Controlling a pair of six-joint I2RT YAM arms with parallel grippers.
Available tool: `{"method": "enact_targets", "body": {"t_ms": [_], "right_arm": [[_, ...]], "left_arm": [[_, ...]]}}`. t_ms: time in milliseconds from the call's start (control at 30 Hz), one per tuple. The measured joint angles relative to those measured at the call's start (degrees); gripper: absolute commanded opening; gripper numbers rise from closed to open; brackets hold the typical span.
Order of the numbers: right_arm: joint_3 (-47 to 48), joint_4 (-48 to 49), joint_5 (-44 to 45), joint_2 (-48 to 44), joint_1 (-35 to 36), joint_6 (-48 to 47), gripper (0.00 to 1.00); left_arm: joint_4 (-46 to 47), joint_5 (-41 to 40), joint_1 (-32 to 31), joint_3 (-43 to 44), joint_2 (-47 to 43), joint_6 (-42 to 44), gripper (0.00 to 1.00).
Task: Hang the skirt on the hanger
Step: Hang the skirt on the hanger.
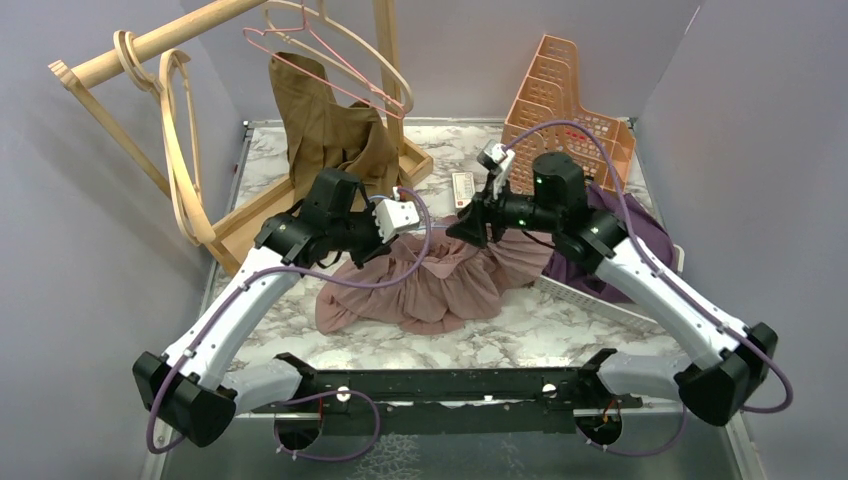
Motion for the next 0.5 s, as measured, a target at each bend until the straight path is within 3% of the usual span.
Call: {"method": "enact_targets", "body": {"t_ms": [200, 367, 500], "right_arm": [[-1.31, 2.71, -8.00, -6.25, 0.00, -12.74, 0.57], [3.96, -0.83, -16.24, 0.74, 0.07, -21.75, 0.57], [5.64, -5.14, -21.07, 6.10, 0.11, -26.10, 0.44]], "left_arm": [[1.07, 4.96, -0.22, -2.19, -5.49, 3.56, 0.00], [1.33, 7.06, -0.22, -2.64, -6.82, 4.83, 0.00], [1.57, 7.28, -0.22, -2.91, -6.82, 5.07, 0.00]]}}
